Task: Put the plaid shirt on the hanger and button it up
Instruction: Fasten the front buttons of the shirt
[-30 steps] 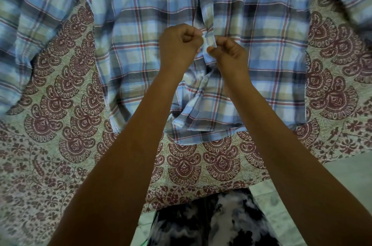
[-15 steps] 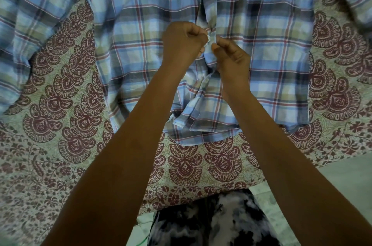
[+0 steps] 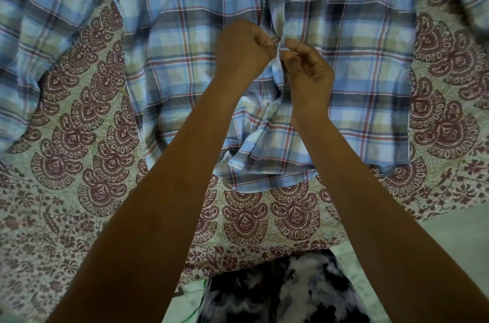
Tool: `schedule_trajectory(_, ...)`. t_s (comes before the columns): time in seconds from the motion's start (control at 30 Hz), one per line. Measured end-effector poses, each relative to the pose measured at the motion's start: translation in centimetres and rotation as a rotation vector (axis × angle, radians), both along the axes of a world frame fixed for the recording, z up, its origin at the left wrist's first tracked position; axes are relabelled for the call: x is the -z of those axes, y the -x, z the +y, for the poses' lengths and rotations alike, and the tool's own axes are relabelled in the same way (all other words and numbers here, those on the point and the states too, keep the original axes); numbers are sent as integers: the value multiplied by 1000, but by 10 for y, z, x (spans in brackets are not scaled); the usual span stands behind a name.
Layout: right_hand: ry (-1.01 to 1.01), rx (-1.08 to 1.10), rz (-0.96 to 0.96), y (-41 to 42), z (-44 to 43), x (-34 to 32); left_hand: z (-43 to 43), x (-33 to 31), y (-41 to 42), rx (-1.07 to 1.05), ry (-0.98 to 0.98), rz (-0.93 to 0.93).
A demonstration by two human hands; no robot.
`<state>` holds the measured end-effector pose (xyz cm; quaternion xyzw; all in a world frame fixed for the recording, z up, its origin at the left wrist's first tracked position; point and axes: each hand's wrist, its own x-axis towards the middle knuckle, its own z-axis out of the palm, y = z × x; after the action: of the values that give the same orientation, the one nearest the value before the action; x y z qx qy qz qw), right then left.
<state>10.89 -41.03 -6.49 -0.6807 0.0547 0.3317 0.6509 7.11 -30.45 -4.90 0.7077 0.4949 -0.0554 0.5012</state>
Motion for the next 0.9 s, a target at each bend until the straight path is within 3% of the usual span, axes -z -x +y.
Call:
schedule_trajectory(0.17, 61, -104, -41, -7, 2, 3, 1, 1, 3, -37, 38, -10)
schedule_trajectory(0.4, 213, -369, -487, -10, 3, 3, -8, -7, 11, -367, 422, -140)
schedule_trajectory(0.5, 255, -382, -605, -3, 1, 6, -16, -3, 14, -463, 484, -183)
schedule_trajectory(0.63, 255, -307, -552, 4, 0, 12, -21, 4, 15, -556, 508, -208)
schedule_trajectory(0.9, 191, -189, -387, 1, 6, 20, -26, 18, 10, -508, 287, -192)
